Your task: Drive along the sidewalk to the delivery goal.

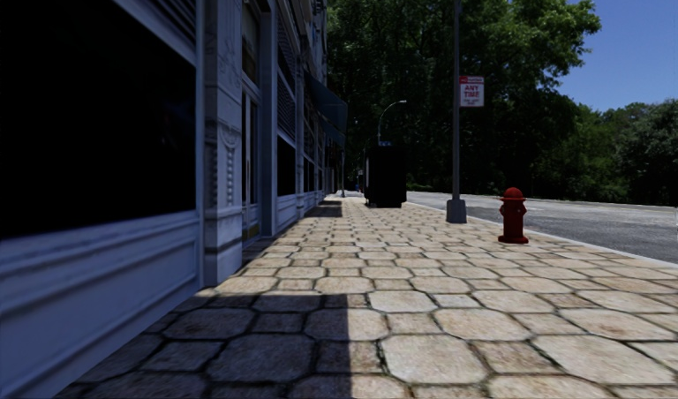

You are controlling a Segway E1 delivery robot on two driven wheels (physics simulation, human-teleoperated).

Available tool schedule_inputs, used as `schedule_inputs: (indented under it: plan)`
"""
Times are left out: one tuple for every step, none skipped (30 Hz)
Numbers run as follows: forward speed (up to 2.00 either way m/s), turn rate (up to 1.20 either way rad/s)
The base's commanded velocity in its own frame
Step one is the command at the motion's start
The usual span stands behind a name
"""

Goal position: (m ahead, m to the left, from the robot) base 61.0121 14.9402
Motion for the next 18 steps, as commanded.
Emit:
schedule_inputs:
  plan:
    - [1.98,-0.31]
    - [1.98,0.0]
    - [1.98,0.0]
    - [1.98,0.0]
    - [1.98,0.0]
    - [1.98,0.0]
    - [1.98,0.0]
    - [1.98,0.0]
    - [1.98,0.0]
    - [1.98,0.0]
    - [1.98,0.0]
    - [1.98,0.0]
    - [1.98,0.0]
    - [1.98,0.0]
    - [1.98,0.0]
    - [1.98,0.0]
    - [1.98,0.0]
    - [1.98,0.0]
